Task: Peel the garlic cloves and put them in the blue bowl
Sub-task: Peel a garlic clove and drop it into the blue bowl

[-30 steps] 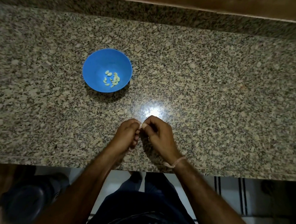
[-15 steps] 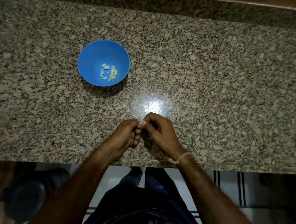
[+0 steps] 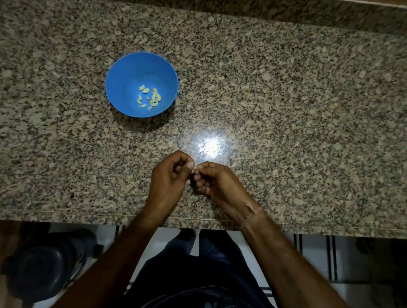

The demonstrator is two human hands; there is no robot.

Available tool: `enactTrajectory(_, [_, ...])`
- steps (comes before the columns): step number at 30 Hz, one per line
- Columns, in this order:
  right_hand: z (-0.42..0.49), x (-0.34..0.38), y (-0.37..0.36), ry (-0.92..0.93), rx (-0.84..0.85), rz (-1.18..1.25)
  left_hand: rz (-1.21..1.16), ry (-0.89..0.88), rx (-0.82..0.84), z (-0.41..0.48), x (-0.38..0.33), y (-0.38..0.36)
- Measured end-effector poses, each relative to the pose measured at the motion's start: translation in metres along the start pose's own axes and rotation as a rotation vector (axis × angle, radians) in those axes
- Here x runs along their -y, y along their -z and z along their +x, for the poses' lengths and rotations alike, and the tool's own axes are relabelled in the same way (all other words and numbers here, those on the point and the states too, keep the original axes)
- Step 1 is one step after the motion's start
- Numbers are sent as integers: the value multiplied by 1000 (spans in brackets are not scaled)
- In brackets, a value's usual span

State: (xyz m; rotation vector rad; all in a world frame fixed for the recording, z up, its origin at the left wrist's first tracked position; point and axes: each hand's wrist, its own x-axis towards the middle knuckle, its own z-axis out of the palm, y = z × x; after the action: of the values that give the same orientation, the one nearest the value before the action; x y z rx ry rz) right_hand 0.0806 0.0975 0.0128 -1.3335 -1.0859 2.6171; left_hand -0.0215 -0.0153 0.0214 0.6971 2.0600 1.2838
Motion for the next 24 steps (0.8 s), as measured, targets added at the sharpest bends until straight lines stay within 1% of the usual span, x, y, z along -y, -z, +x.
enactTrajectory(2, [0, -1, 0, -61, 17, 50, 54, -30, -6, 1, 0, 0])
enactTrajectory(3, [0, -2, 1, -40, 17, 32, 60, -28, -5, 2, 0, 0])
enactTrajectory(8, [0, -9, 7, 306, -18, -316, -106, 106, 32, 5, 0, 3])
enactTrajectory(11, [2, -9, 9, 385, -72, -409, -110, 120, -4, 6, -3, 3])
enactTrajectory(14, [2, -11, 7, 435, -140, -400, -55, 98, -48, 6, -7, -1])
enactTrajectory(18, [4, -15, 1, 428, -175, -272, 29, 122, -105, 3, -8, -11])
enactTrajectory(21, [4, -19, -2, 435, -180, -189, 27, 150, -134, 4, -5, -14])
enactTrajectory(24, [4, -23, -2, 444, -208, -148, -31, 242, -130, 5, -1, -18])
